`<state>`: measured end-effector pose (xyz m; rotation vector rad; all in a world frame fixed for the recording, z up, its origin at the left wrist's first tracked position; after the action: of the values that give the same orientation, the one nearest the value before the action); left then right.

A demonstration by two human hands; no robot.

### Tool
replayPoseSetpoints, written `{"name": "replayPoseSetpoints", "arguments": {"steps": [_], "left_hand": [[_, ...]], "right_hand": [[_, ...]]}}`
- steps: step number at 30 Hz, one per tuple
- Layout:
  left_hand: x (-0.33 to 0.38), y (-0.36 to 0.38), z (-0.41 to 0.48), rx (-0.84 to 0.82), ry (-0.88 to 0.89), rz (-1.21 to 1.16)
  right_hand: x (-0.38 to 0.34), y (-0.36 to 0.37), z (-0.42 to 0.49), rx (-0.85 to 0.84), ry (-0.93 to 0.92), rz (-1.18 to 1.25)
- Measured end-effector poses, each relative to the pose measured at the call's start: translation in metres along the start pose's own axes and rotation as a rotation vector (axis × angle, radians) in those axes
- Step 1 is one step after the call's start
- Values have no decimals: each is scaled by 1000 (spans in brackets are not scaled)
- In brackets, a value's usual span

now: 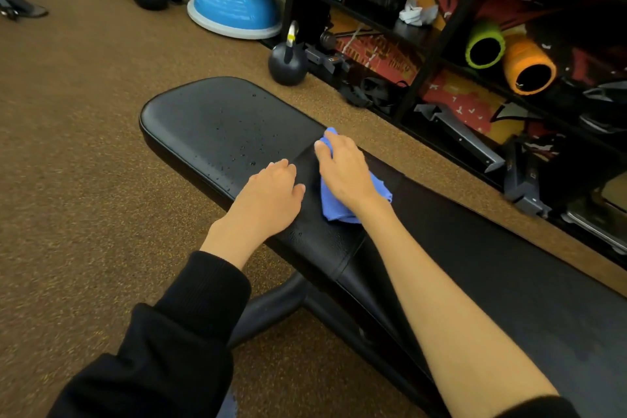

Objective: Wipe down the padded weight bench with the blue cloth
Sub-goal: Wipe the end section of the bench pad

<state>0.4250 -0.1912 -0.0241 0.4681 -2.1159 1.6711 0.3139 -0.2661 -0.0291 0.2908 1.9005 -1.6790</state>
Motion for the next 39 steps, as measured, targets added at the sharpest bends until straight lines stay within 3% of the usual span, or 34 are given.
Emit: {"name": "replayPoseSetpoints", "arguments": {"steps": [6,10,15,24,27,34,37,39], "left_hand": [[24,0,4,246,103,-200],[37,12,3,260,138,-132],[40,30,11,180,81,-35],[81,38,71,251,-149,200],[85,48,81,316,-19,201],[67,58,33,253,450,332],[39,52,9,303,495,480],[26,43,10,341,427,549]], "right_hand": [[2,-26,-49,90,20,342],[49,-53,-73,251,83,163],[98,-40,-86,142,165,-155],[94,-44,-86,235,157,-127],[90,-45,-85,272,147,-119],[92,-43,-85,278,160,-103],[93,-43,-86,272,166,-98],[93,-43,-86,270,166,-96]]}}
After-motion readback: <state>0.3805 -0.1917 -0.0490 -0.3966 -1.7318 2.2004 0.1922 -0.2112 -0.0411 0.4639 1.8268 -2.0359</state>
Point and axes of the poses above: each hand's wrist, its own z-axis towards the middle knuckle, its own y-axis out of the palm, x = y × z, the point moved 5 cm from there along z, towards the middle knuckle, and after that the axes turned 6 degrees about -x, right-handed, at the moved point
